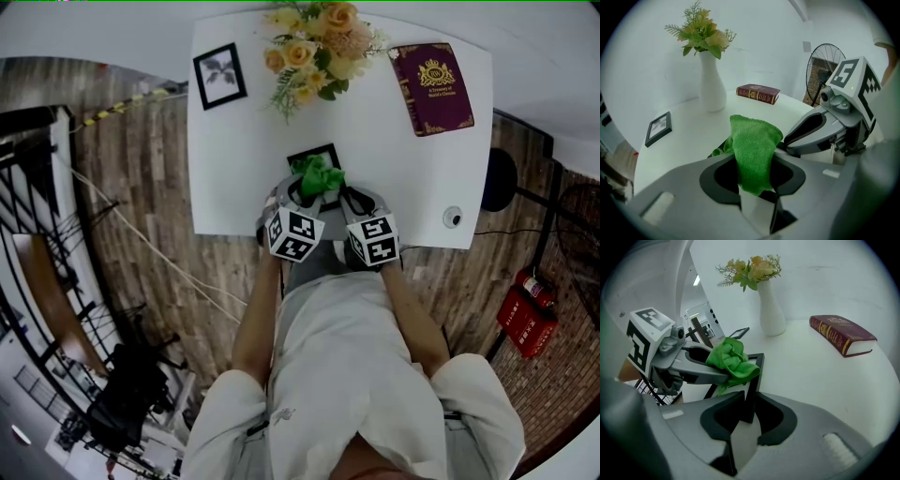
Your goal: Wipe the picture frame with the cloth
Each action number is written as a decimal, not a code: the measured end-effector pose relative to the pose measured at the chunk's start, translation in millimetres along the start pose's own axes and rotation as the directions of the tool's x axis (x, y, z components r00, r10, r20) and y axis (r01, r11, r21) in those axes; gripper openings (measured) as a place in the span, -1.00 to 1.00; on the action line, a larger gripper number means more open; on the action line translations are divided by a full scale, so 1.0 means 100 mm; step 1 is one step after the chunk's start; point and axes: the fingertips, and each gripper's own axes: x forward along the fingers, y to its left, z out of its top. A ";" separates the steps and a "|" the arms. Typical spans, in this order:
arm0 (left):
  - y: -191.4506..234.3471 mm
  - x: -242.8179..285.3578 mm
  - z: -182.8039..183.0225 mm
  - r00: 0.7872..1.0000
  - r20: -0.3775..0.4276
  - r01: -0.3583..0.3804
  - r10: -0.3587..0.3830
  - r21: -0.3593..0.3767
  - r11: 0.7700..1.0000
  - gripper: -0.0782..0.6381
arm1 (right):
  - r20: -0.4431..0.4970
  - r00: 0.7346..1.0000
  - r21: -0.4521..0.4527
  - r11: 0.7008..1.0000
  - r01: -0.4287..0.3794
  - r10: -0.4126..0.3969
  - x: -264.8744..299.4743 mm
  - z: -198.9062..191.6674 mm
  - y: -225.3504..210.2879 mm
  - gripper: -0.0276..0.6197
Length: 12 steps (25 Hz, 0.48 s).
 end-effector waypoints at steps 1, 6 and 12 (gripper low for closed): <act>0.00 -0.02 -0.01 1.000 0.002 0.001 -0.001 -0.006 1.000 -0.31 | 0.000 1.000 0.002 1.000 0.001 -0.001 0.00 0.00 0.00 -0.68; 0.04 -0.14 -0.08 1.000 0.001 -0.019 0.019 -0.028 0.999 -0.31 | 0.001 1.000 0.013 1.000 0.007 -0.007 0.00 0.00 0.00 -0.68; 0.18 -0.29 -0.28 0.999 -0.012 -0.045 0.044 -0.061 0.997 -0.31 | 0.001 1.000 0.024 1.000 0.013 -0.013 0.00 0.00 -0.01 -0.68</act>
